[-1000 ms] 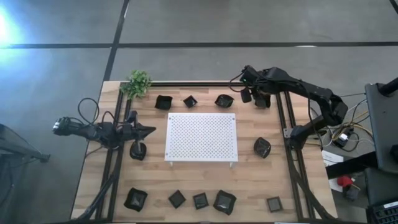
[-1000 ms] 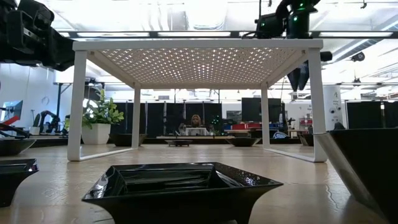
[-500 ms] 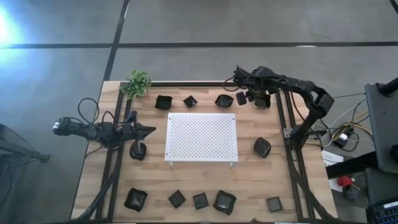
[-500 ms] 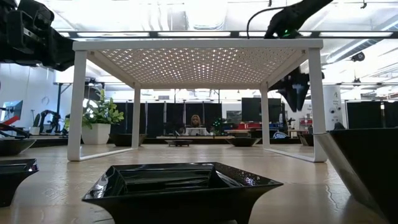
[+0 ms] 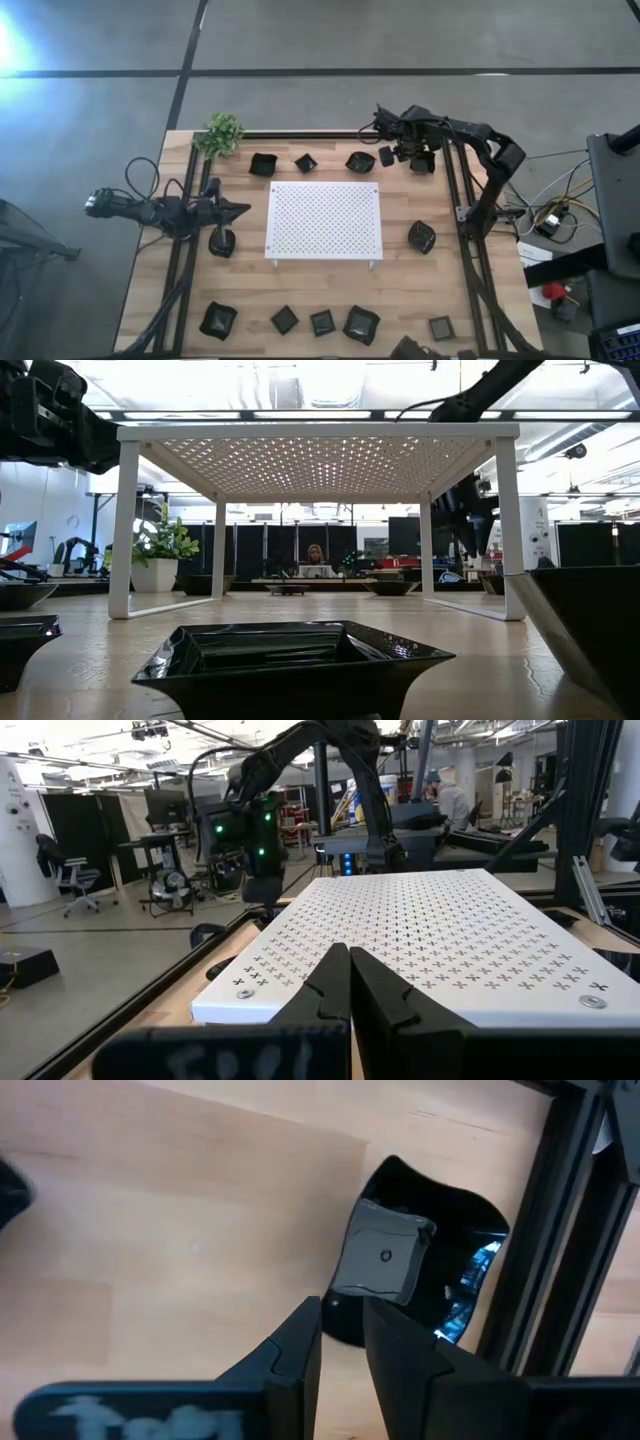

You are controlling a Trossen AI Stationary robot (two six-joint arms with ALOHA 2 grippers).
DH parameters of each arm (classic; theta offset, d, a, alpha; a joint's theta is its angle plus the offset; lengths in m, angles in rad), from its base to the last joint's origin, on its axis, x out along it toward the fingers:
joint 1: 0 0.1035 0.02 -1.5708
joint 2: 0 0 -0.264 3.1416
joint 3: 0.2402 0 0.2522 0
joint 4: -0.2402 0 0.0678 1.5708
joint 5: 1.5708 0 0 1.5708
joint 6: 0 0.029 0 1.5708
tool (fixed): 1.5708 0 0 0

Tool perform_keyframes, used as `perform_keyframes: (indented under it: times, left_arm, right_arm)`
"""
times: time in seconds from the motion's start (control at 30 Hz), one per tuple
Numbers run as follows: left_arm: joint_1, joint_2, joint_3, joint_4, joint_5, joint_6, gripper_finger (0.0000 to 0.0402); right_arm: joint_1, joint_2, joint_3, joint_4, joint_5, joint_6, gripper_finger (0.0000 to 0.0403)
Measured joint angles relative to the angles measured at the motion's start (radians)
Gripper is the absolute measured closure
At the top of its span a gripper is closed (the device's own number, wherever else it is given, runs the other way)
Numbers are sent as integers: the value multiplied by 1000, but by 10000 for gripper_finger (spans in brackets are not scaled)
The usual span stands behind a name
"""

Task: Pick & Place Mini shaped plates
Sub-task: Put the black distorted square plate on the shelf

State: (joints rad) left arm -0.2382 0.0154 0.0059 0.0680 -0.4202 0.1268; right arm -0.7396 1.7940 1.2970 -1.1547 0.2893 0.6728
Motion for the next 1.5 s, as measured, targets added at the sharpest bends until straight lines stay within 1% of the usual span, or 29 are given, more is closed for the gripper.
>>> perform_keyframes:
  times: [0.3,0.67,0.97,1.13,1.23,1.4,1.5]
  left_arm:
    - [0,0,0,0,0,0,401]
    - [0,0,0,0,0,0,401]
    - [0,0,0,0,0,0,401]
    - [0,0,0,0,0,0,401]
    - [0,0,0,0,0,0,401]
    - [0,0,0,0,0,0,401]
    - [0,0,0,0,0,0,401]
  right_arm:
    - [-23,38,-14,70,0,1,335]
    - [-48,34,-96,92,0,20,321]
    - [-49,26,-93,117,-3,8,334]
    - [-49,12,-84,116,-7,13,334]
    - [-49,11,-79,119,-18,21,329]
    - [-49,11,-80,166,-88,49,322]
    - [-48,11,-81,182,-98,67,319]
